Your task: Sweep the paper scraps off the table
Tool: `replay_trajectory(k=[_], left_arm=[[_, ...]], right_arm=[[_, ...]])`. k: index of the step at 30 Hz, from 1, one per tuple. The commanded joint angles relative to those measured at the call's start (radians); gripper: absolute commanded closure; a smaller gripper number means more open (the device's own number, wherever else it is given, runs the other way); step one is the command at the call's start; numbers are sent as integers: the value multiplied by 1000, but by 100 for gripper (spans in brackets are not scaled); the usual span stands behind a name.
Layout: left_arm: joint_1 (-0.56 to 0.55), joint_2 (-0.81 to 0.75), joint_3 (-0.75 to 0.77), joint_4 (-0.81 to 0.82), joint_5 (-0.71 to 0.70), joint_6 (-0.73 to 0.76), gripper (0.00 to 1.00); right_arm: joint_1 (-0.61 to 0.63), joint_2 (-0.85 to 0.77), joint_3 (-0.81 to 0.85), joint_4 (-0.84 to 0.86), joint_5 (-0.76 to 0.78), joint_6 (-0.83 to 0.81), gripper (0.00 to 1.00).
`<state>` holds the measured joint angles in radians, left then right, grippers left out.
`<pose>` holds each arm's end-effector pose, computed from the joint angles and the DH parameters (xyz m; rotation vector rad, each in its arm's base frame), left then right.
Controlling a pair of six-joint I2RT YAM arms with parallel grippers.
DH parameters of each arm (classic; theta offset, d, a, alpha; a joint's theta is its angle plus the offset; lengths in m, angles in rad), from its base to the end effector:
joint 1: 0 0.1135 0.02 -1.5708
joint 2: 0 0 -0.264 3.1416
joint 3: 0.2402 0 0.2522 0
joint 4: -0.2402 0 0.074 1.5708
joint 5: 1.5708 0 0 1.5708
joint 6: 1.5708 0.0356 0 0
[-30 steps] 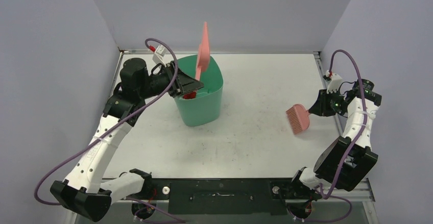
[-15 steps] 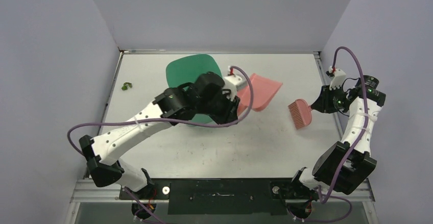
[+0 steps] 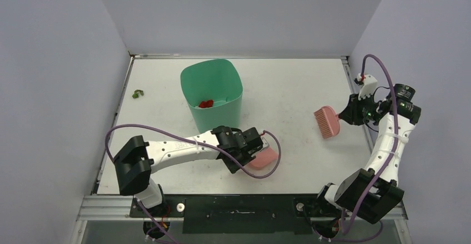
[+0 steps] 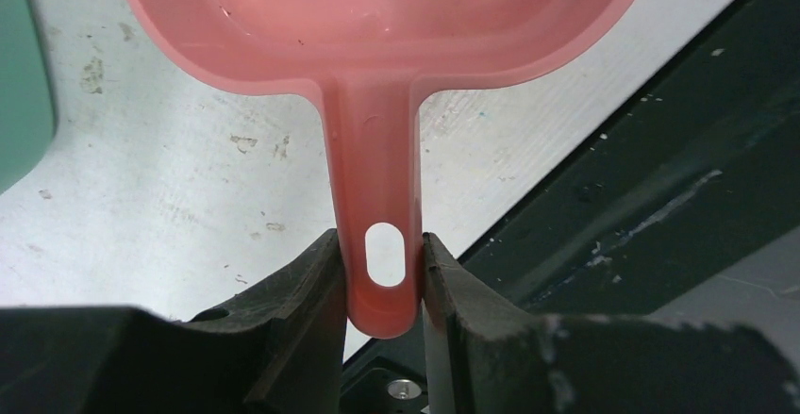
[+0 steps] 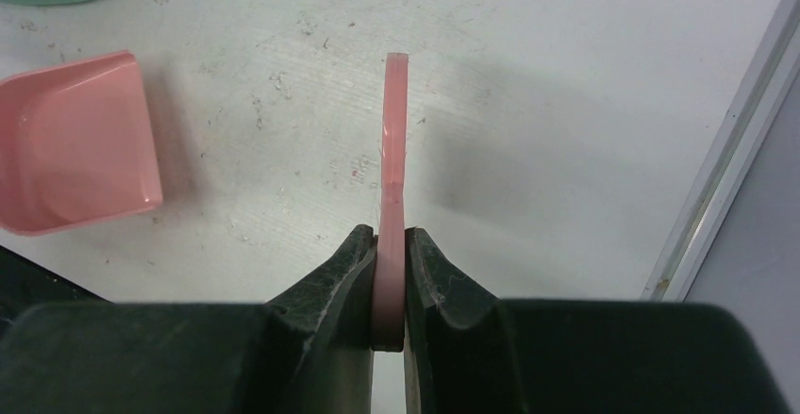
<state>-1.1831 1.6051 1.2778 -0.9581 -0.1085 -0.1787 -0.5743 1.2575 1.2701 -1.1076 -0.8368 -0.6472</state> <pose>0.1212 -0.2866 0.2504 1.3519 2.5079 -0.1375 0.2055 -0.1015 0.3408 -0.3235 2.2332 0.5052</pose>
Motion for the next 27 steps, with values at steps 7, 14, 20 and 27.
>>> replay_trajectory(k=[7, 14, 20, 27], left_arm=[[-36, 68, -69, 187, -44, -17, 87], [-43, 101, -69, 208, -53, -21, 79], [-43, 74, -79, 213, -45, -19, 58], [-43, -91, -37, 195, -55, 42, 52]], right_arm=[[99, -94, -23, -111, -134, -159, 95], [228, -162, -87, -7, -100, -53, 94], [250, -151, -92, -37, -122, -87, 94], [311, -100, -32, -295, -226, -371, 93]])
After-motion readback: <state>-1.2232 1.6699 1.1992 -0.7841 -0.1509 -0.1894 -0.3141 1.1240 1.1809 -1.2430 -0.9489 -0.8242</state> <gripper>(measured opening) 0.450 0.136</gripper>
